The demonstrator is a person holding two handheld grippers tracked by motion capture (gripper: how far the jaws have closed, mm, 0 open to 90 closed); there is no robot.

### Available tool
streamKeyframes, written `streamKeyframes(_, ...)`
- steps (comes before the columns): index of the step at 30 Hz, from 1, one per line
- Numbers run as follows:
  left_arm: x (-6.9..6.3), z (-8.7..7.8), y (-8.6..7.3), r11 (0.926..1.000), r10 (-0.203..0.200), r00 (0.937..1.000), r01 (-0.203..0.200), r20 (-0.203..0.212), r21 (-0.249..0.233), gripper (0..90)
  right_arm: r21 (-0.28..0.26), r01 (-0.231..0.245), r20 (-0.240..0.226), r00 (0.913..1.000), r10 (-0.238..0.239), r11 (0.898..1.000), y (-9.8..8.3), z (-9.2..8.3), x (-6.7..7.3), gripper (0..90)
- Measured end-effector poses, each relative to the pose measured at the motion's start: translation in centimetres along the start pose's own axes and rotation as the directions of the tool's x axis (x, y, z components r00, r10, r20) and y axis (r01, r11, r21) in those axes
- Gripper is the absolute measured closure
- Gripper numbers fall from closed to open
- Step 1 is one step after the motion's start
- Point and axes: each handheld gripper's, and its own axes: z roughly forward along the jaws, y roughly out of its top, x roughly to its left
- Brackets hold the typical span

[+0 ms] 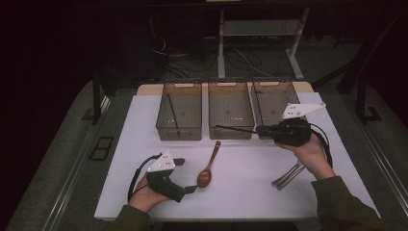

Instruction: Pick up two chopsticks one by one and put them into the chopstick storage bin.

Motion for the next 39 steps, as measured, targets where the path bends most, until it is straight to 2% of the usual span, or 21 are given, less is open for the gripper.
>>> streamKeyframes(5,0.0,0.0,0.0,1.0000,-0.003,1.0000,0.003,0.001,0.001,0.0,0.002,-0.002,0.036,0.9994,0.002,1.000,1.0,1.0,0.4,86.4)
streamKeyframes(14,0.1,0.0,0.0,1.0000,-0.008,1.0000,0.008,0.002,0.000,0.0,-0.011,0.007,0.047,0.9989,-0.007,1.000,3.4,2.5,0.8,86.4)
streamKeyframes(24,0.1,0.0,0.0,1.0000,-0.010,0.9999,0.010,0.002,0.000,0.0,0.018,0.015,0.075,0.9970,-0.016,1.000,6.3,6.2,1.2,86.3)
streamKeyframes(36,0.4,0.2,-0.1,0.9999,-0.010,0.9999,0.010,-0.002,-0.006,0.0,0.043,-0.041,0.124,0.9916,0.035,0.998,7.7,10.8,0.4,86.3)
streamKeyframes(39,0.3,0.3,-0.1,0.9999,-0.009,1.0000,0.009,-0.002,-0.007,0.0,0.044,-0.067,0.133,0.9892,0.061,0.997,8.0,11.8,0.1,86.3)
